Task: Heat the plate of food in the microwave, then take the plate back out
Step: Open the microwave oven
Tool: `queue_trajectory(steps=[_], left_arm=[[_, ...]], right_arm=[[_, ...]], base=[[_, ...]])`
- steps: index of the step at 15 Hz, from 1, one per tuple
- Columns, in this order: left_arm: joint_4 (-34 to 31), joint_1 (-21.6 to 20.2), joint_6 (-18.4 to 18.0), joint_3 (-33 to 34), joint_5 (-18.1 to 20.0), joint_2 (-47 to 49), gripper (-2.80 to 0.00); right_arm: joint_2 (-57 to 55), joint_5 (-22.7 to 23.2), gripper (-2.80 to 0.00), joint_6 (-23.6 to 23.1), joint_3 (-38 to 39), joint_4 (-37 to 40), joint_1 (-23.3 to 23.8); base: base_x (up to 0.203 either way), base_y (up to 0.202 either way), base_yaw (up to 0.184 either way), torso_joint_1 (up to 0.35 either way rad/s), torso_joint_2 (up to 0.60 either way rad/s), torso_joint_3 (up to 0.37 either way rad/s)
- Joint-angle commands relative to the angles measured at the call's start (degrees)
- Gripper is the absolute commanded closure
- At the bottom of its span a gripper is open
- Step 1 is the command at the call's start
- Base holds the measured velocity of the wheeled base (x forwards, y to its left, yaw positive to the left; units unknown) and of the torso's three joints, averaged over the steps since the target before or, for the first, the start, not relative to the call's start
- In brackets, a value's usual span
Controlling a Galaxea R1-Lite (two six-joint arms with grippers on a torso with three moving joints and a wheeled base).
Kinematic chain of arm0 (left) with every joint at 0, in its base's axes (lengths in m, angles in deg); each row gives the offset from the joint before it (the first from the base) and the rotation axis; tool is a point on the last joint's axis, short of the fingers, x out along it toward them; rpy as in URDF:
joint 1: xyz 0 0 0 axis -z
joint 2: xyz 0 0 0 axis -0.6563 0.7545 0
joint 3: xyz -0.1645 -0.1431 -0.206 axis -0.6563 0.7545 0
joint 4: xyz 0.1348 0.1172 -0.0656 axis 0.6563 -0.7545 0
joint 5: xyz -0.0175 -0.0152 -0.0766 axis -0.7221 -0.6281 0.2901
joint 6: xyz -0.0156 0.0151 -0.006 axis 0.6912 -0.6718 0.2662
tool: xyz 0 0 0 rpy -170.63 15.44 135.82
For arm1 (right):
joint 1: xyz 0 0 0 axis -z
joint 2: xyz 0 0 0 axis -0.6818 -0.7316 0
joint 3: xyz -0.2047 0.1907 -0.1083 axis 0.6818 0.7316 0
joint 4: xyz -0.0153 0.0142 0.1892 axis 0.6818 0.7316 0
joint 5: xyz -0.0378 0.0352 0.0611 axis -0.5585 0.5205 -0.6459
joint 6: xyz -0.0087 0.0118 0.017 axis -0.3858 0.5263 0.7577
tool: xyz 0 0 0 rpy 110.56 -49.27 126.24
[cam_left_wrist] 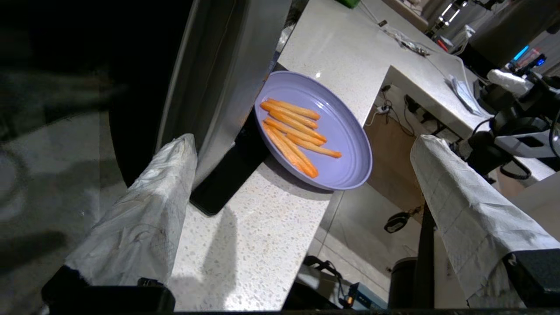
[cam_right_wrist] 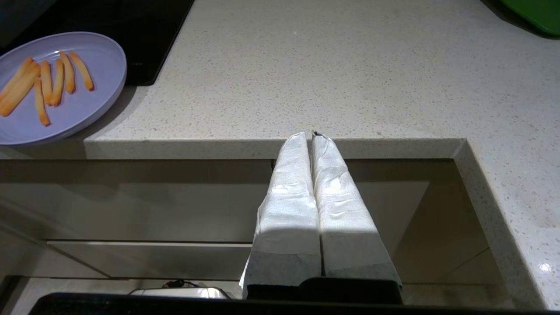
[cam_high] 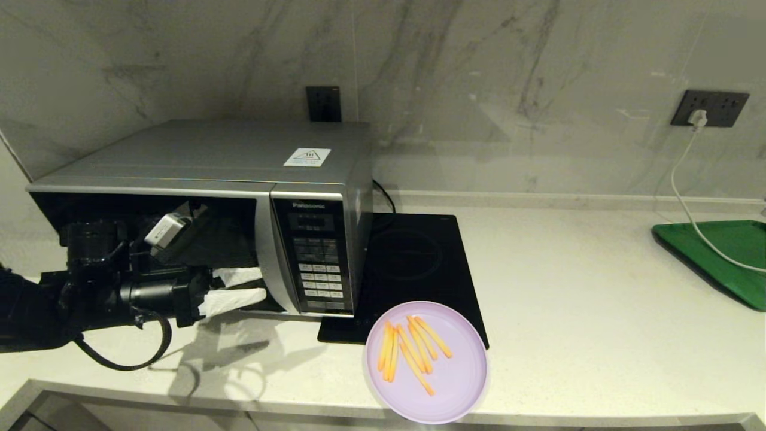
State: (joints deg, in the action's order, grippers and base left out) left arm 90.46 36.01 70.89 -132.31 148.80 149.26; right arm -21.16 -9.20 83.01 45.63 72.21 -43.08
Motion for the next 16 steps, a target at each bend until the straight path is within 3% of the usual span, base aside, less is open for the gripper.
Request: queue_trajectory(steps=[1, 10, 12, 14, 16], left_arm=[[3.2, 0.3, -0.4, 0.4, 0.6, 1.6, -2.80], [7.7, 2.2, -7.2, 2.2, 1.5, 5.4, -2.80], [7.5, 1.8, -6.9, 2.3, 5.1, 5.6, -2.80], [7.2, 1.2, -6.1, 2.5, 6.2, 5.2, -2.80], [7.2, 0.4, -2.5, 2.9, 6.7, 4.1, -2.80]], right_arm=[[0.0, 0.0, 0.00, 0.0, 0.0, 0.0, 0.0], [0.0, 0.0, 0.00, 0.0, 0.0, 0.1, 0.0], [0.0, 0.0, 0.00, 0.0, 0.0, 0.1, -0.1], [0.0, 0.0, 0.00, 0.0, 0.0, 0.0, 0.0], [0.0, 0.0, 0.00, 0.0, 0.0, 0.1, 0.0]], base=[[0.000, 0.000, 0.000, 0.000, 0.00, 0.000], [0.000, 0.000, 0.000, 0.000, 0.00, 0.000], [0.000, 0.000, 0.000, 0.000, 0.00, 0.000], [0.000, 0.000, 0.000, 0.000, 0.00, 0.000], [0.000, 0.000, 0.000, 0.000, 0.00, 0.000]])
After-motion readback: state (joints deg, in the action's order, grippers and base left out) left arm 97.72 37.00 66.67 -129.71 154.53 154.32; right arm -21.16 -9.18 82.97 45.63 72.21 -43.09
